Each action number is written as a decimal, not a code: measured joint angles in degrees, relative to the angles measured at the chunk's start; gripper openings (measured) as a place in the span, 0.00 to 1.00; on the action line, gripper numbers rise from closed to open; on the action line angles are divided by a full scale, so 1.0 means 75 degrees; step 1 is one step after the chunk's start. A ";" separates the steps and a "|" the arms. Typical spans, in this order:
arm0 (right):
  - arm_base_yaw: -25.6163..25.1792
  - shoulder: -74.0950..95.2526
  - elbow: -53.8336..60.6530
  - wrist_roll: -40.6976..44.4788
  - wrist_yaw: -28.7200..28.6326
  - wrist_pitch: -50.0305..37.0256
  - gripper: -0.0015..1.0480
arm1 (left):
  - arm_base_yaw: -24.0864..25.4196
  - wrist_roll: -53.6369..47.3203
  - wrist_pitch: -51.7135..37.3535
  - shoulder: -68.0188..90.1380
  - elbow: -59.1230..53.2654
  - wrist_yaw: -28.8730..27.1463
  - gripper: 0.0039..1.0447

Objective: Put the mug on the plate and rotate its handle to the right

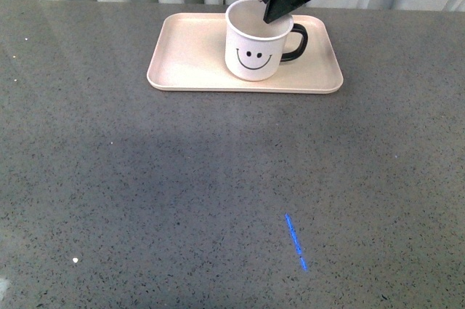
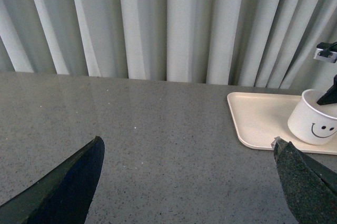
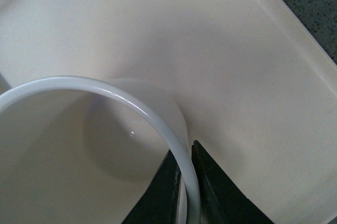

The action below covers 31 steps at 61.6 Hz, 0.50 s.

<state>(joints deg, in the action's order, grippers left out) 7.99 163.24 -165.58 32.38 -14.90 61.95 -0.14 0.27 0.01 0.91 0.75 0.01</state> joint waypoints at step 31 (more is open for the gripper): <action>0.0029 -0.0370 0.0000 0.0044 -0.0207 -0.0003 0.84 | 0.0000 0.0000 0.0000 0.0000 0.0000 0.0000 0.91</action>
<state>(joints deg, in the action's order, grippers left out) 8.21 160.46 -165.58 32.71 -16.45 61.93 -0.14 0.27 0.01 0.91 0.75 0.01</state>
